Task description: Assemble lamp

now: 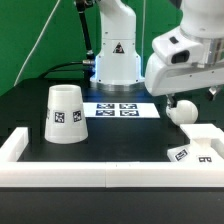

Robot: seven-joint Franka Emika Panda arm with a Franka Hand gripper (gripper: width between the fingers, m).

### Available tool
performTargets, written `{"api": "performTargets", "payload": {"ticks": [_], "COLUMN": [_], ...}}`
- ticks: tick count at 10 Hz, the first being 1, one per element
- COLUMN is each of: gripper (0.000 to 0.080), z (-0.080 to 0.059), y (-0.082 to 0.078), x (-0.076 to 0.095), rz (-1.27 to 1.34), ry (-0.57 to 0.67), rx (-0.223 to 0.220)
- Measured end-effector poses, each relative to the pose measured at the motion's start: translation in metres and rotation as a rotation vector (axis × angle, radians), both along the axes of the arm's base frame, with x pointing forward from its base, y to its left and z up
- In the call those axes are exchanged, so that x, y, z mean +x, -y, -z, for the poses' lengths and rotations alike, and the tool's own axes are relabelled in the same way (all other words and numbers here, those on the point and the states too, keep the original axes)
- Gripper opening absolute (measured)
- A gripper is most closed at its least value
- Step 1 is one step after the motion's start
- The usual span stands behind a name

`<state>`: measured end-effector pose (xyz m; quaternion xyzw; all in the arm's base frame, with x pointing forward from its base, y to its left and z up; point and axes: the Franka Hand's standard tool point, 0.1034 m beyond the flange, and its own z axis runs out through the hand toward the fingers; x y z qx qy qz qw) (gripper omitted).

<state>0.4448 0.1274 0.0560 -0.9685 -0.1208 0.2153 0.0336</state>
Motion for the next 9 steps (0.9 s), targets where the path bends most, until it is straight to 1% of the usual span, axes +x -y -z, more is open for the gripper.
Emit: {"api": "performTargets", "payload": {"ticks": [1,2,3,4,5,6,7,9], "gripper": [0.0699,0.0699,0.0699,0.0699,0.0699,0.0699,0.0699,0.0699], "z": [0.003,0.007,0.008,0.01,0.012,0.014,0.018,0.026], "y": [0.002,0.004,0.008,0.009,0.009,0.011,0.01,0.009], "x": [-0.004,-0.004,-0.01,-0.01,-0.013,-0.02,-0.022,-0.023], "rz": [-0.005,-0.013,-0.022,-0.031,-0.027,-0.032,-0.037,-0.039], "ry": [-0.062,-0.098,-0.167,-0.216,-0.253,-0.331,-0.392,-0.417], "rx": [-0.043,-0.066,-0.093,-0.111,-0.125,-0.139,-0.15,-0.155]}}
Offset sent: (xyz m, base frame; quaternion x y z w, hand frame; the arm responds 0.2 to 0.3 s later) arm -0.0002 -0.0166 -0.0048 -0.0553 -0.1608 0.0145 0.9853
